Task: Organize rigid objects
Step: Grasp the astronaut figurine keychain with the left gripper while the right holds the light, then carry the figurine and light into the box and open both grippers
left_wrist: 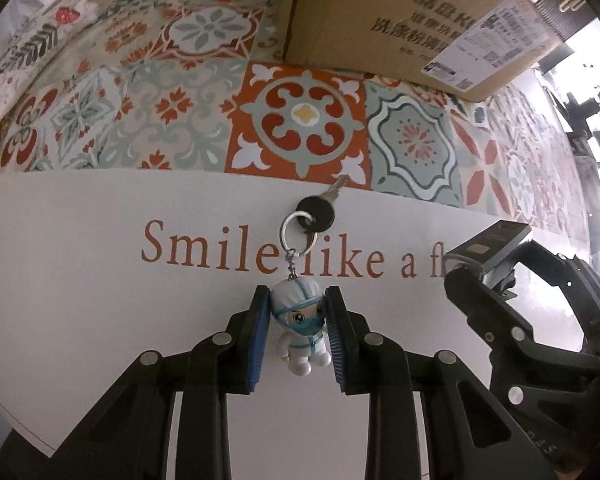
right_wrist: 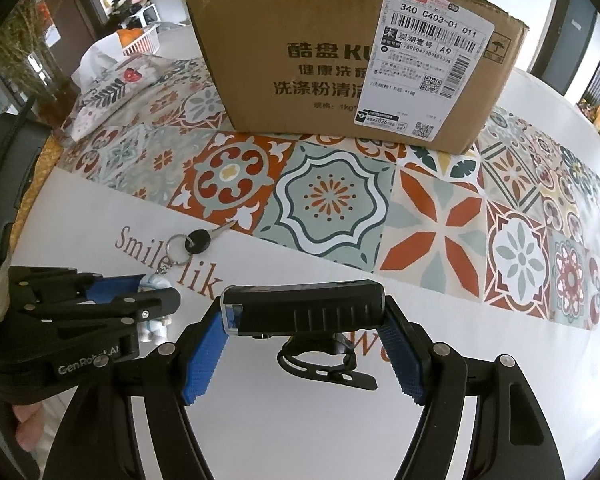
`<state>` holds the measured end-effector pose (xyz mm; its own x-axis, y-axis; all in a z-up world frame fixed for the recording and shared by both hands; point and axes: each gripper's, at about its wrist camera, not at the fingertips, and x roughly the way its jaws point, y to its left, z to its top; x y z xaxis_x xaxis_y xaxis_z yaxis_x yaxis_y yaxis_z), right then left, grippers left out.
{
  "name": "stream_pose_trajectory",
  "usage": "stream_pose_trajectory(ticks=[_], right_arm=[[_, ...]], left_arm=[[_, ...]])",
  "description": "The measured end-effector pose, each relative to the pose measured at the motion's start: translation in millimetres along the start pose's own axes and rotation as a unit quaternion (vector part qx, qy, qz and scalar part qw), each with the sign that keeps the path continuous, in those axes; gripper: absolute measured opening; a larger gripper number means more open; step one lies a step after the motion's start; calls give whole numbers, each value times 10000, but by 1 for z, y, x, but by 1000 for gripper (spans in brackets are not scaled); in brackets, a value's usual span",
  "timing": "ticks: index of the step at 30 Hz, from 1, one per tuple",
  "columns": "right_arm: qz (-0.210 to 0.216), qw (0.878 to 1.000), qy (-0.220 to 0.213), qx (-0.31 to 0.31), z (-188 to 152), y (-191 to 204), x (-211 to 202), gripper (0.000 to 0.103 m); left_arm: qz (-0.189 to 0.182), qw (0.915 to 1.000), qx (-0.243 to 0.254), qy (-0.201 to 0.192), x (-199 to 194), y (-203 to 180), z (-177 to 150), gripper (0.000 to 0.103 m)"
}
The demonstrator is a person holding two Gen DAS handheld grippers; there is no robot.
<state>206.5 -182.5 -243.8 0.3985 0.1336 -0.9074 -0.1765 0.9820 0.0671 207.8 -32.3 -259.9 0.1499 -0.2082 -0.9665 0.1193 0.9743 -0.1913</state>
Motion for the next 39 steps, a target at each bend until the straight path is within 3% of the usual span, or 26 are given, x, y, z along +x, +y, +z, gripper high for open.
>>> stream_pose_trajectory(ticks=[14, 39], right_arm=[[15, 9991, -371, 226, 1, -1, -33, 73], [-114, 9848, -1728, 156, 54, -1, -120, 73]], left_arm=[[108, 9919, 554, -1137, -62, -16, 9, 28], [-213, 9659, 883, -2424, -161, -37, 45, 28]])
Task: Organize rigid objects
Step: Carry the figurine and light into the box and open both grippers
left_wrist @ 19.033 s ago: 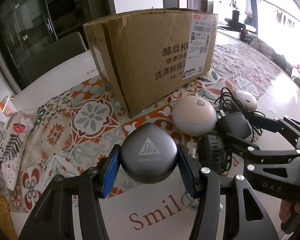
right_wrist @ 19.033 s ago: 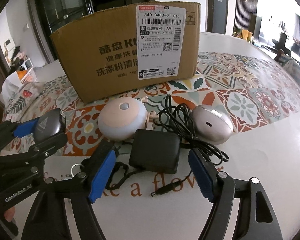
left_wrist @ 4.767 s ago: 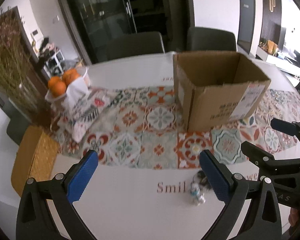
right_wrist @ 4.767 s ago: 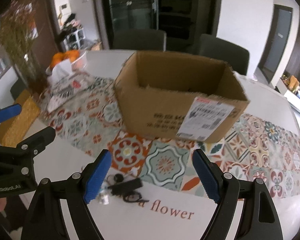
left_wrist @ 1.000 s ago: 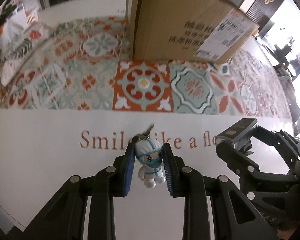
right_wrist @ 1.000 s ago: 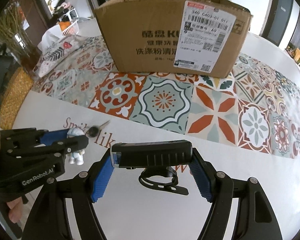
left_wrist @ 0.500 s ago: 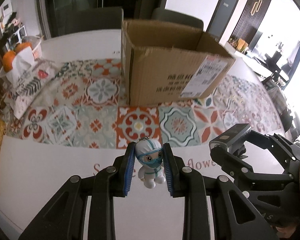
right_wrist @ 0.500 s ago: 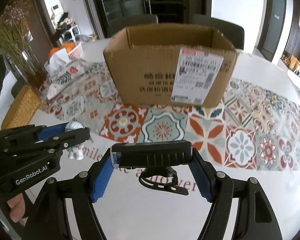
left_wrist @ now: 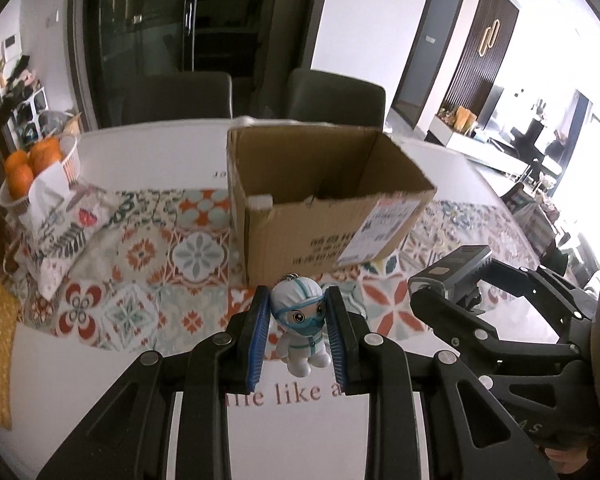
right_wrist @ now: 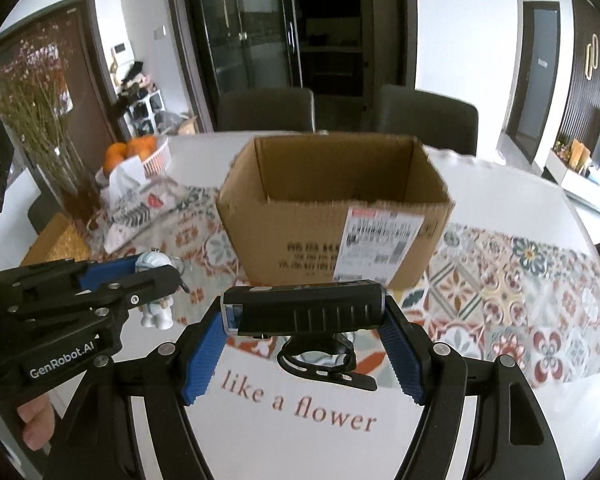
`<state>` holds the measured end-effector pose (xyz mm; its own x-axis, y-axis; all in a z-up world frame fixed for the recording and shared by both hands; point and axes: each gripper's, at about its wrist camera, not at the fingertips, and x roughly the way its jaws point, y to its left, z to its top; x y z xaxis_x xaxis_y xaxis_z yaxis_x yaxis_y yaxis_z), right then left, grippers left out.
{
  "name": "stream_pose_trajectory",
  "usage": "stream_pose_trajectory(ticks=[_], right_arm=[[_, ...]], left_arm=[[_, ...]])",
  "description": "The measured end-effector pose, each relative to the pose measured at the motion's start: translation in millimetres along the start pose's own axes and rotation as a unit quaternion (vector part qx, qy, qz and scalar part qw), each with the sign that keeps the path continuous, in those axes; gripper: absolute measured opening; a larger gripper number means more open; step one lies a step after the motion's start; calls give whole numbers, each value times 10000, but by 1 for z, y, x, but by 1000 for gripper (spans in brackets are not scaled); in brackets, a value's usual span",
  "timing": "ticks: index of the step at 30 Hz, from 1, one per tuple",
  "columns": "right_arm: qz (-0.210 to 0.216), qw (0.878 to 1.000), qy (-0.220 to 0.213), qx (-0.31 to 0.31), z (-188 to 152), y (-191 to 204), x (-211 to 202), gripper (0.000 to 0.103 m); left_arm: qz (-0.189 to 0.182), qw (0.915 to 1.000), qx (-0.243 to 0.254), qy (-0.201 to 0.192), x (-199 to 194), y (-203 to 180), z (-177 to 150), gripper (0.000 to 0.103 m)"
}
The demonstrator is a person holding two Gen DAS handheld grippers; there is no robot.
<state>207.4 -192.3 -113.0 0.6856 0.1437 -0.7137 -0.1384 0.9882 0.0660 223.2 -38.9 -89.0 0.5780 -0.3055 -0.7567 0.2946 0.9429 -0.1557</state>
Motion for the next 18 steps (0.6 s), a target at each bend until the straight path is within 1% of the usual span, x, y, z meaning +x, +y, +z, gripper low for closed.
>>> stream_pose_trajectory(ticks=[8, 18], right_arm=[[-102, 9992, -382, 37, 29, -10, -9, 73], [-226, 9972, -707, 33, 69, -24, -8, 73]], left_arm=[[13, 9993, 210, -315, -5, -7, 35, 28], [8, 9974, 444, -566, 0, -16, 80, 28]])
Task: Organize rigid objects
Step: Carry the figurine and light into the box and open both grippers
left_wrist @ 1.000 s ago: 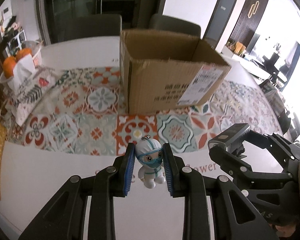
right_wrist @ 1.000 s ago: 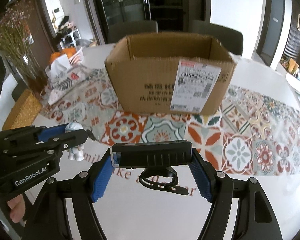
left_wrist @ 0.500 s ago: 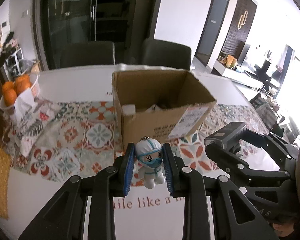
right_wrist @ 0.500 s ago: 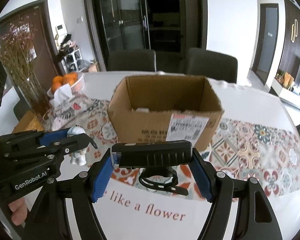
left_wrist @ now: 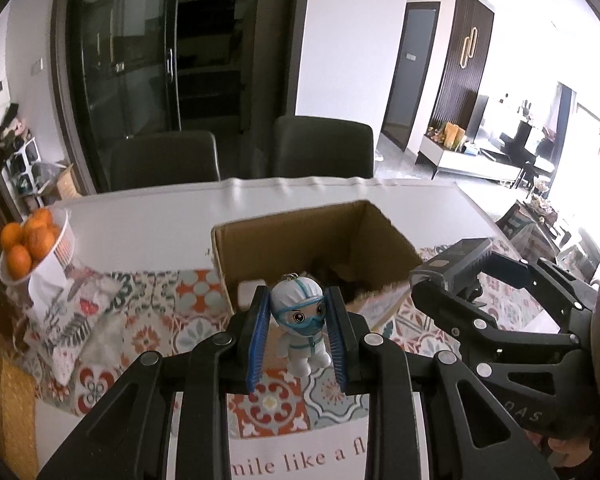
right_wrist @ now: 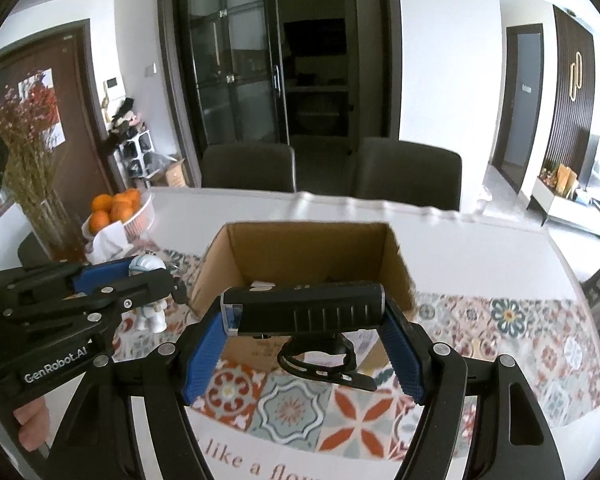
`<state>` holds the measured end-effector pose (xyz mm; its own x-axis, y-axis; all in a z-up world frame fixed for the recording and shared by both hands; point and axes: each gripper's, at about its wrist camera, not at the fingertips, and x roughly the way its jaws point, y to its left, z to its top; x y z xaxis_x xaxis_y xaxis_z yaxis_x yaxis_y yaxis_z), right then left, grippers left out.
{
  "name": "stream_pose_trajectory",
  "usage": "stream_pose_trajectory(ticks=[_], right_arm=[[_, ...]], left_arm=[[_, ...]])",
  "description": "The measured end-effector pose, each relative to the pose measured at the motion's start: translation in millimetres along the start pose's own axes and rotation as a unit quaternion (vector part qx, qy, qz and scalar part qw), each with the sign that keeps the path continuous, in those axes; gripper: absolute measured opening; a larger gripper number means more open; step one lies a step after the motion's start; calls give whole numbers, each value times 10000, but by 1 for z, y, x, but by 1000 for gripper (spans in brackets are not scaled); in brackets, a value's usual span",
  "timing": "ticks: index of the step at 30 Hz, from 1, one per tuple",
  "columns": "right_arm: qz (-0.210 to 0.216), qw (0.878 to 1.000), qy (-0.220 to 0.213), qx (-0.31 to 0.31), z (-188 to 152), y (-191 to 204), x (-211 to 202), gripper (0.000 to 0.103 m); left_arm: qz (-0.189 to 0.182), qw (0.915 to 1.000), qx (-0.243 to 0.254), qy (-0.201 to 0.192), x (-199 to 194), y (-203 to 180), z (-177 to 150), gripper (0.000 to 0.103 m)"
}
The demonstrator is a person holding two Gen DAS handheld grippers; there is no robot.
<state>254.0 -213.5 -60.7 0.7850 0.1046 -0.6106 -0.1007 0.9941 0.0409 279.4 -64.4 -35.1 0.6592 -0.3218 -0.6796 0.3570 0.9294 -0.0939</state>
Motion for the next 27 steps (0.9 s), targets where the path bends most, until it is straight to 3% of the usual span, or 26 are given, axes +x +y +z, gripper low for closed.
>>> stream_pose_trajectory(ticks=[13, 27], right_arm=[[106, 9999, 90, 4, 47, -20, 33, 73], [204, 9950, 965, 135, 57, -45, 111, 73]], left_arm=[[-110, 9998, -109, 160, 33, 5, 41, 28], [-1, 9955, -269, 911, 100, 18, 51, 28]])
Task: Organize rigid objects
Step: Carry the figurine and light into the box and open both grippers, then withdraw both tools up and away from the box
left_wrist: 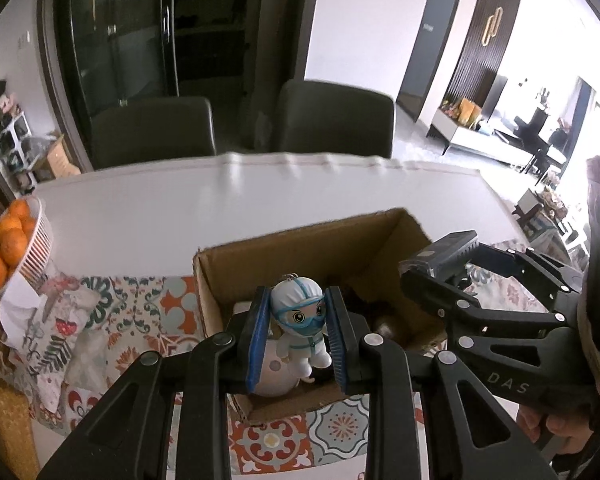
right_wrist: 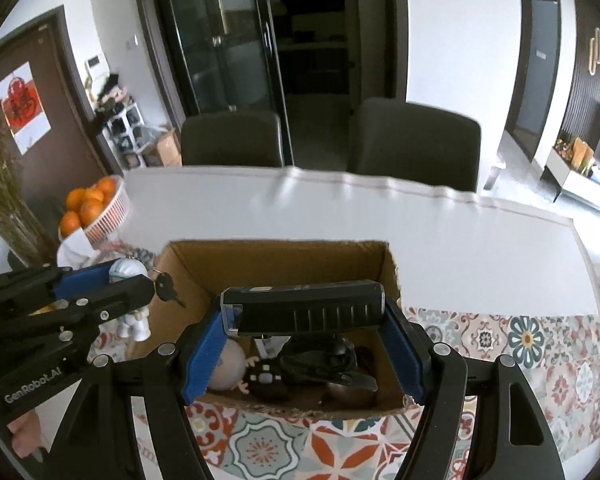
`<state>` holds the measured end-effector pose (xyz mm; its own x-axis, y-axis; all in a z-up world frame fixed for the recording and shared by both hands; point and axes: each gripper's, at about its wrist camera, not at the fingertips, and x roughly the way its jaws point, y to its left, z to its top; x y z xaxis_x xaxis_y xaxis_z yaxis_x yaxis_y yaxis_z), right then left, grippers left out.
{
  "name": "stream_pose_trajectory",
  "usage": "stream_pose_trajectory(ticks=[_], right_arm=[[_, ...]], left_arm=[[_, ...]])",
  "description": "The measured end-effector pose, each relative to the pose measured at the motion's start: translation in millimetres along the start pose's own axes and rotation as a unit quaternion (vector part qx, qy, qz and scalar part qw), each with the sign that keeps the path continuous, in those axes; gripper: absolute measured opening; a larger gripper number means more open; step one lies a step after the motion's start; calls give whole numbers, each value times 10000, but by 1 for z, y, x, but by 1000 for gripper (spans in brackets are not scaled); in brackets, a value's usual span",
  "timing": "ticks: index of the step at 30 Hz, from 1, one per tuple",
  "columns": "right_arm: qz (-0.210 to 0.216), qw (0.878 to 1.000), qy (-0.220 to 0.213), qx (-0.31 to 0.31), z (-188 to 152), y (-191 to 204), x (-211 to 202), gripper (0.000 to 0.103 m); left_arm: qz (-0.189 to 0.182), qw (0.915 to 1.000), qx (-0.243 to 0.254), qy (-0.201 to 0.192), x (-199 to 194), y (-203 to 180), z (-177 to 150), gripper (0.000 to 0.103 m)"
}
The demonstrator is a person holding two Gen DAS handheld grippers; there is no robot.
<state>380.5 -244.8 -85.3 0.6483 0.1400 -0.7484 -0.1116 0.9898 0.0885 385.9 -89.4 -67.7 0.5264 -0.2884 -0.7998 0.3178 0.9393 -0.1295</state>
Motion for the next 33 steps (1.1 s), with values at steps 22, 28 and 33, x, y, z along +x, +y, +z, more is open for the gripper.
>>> stream_pose_trajectory(ticks=[22, 28, 33], right_arm=[[-448, 9981, 420, 62, -8, -9, 22, 83], [-881, 9955, 225, 256, -15, -10, -8, 84], [-982, 9943, -26, 426, -25, -3, -41, 86]], left_arm=[[320, 9984, -156, 431, 19, 9, -11, 60], [944, 9955, 4, 91, -11, 5, -18, 74], [1232, 9917, 47, -360, -47, -1, -30, 86]])
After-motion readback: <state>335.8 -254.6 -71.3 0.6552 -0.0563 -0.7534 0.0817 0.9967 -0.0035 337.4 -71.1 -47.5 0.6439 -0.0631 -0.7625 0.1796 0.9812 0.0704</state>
